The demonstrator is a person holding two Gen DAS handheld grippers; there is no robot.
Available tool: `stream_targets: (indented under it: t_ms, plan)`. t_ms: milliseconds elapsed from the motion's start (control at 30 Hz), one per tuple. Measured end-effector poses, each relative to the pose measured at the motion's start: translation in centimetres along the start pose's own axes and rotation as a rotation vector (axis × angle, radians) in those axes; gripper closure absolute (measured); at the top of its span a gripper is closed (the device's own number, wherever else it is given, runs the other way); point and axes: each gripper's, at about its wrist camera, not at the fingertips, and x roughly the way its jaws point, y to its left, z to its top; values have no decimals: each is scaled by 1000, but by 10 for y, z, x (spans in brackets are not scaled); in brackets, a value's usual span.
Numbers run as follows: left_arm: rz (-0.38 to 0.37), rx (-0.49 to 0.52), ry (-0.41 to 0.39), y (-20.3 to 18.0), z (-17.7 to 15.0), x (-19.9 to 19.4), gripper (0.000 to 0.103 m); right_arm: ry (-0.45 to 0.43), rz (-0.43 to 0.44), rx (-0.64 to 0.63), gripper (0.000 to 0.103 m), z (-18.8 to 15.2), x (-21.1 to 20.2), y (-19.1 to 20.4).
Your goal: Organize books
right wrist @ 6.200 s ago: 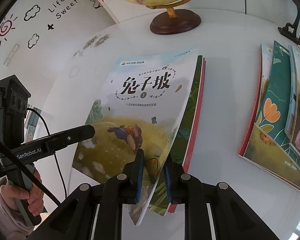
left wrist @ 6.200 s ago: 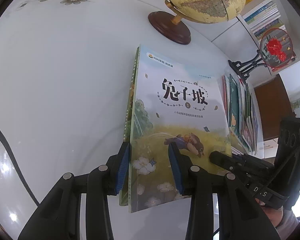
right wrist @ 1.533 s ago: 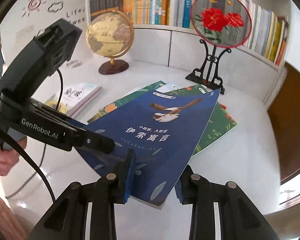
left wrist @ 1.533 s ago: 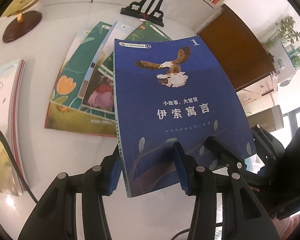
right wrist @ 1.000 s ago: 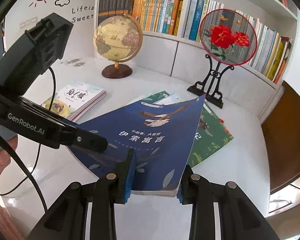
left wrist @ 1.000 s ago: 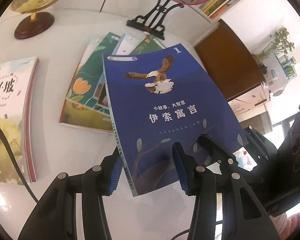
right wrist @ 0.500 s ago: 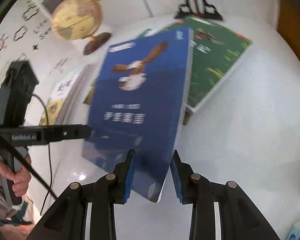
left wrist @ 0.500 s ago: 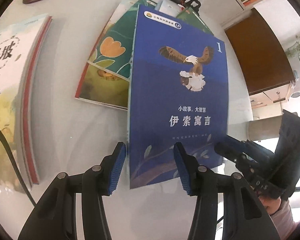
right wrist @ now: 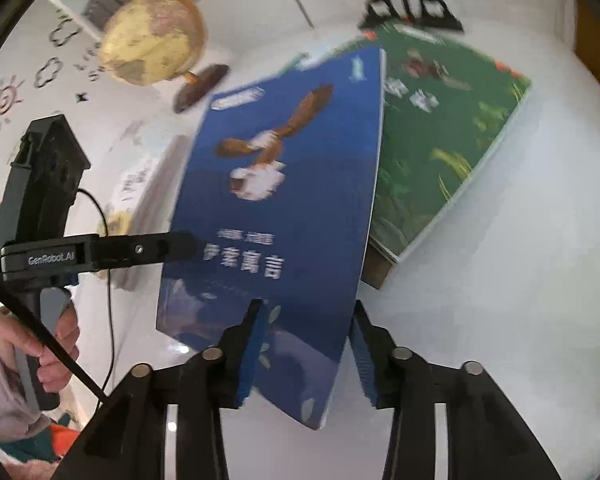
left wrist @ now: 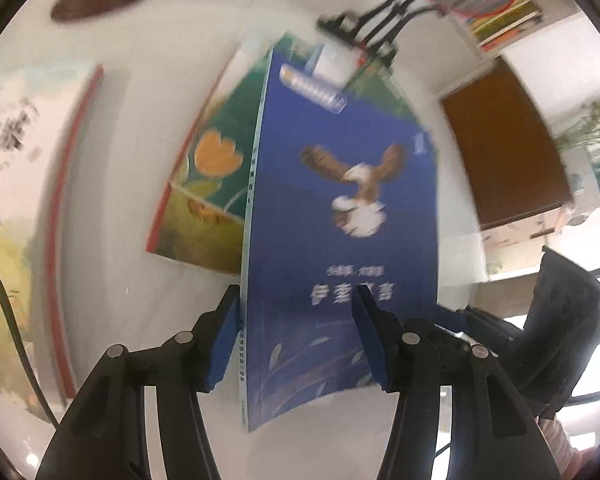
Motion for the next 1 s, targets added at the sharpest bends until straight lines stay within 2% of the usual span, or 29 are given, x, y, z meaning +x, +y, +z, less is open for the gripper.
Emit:
stream_targets:
  t_ms: [100,233,300,400,500,800,1000]
  plan:
    - [-54,5,-43,-4,-1,-20,51,-48,38,-72,69,-1,-17,16]
    - [-54,60,-35,-11,0,-28,51,-100,47,-162,70,-1,-36,39]
    - [-35,99,-17,-15,-2,-27,51,-120,15,-212,75,-2,-38,50]
    - [-3,145,-40,-21,-4,-35,51,-151,-43,-272,75,1,-41,65]
    - [-36,110,-61,-14,-5,-46,51,-177,-94,-335,75,0,-46,80]
    - [-69,103,-145,-6,-2,-87,51,-227,-114,-370,75,8,-56,107]
    - [-31,69,-203,27,4,-122,51,-246,-105,-415,75,22,-47,145]
